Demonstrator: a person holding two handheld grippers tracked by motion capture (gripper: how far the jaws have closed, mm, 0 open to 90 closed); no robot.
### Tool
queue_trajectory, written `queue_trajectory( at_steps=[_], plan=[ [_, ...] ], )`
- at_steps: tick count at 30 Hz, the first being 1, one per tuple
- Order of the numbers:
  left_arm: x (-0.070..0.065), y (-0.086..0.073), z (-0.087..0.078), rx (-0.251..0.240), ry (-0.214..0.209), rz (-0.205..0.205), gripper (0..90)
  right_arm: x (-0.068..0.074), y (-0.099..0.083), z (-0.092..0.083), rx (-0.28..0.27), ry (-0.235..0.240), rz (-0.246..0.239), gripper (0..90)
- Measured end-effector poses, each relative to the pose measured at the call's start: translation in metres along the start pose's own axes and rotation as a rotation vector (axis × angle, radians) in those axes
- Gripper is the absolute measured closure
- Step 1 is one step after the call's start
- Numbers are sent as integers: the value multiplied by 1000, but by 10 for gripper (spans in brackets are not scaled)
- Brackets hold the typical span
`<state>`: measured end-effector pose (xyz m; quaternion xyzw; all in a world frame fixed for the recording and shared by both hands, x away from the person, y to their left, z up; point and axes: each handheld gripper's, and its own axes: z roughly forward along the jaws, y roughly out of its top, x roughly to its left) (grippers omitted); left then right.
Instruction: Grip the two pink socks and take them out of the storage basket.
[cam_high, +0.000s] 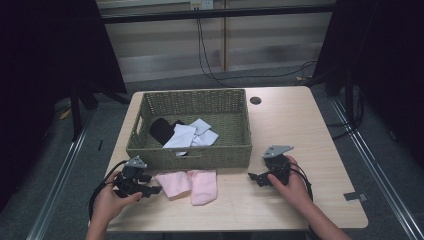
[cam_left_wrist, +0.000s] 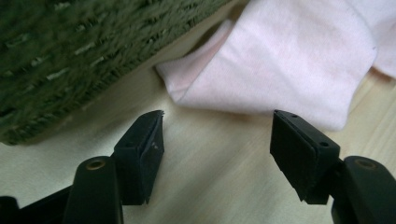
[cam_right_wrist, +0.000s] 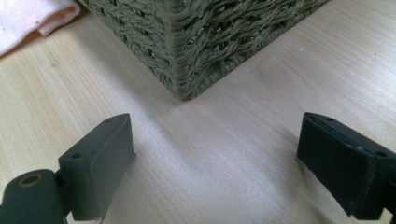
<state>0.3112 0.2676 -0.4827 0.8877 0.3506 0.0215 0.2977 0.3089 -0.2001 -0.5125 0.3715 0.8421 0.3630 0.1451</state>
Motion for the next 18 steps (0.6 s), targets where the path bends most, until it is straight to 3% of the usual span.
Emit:
queue_trajectory(
  at_steps=[6, 10, 11, 18],
  plan=[
    [-3, -8, 2, -53, 8, 35, 318, 0, 0, 0, 2, -2, 0, 102],
    [-9, -14, 5, -97, 40, 78, 279, 0, 0, 0, 0, -1, 1, 102],
    [-9, -15, 5, -93, 51, 100, 274, 0, 0, 0, 3, -3, 0, 102],
    [-12, -15, 5, -90, 67, 109, 274, 0, 0, 0, 2, -3, -1, 102]
  ],
)
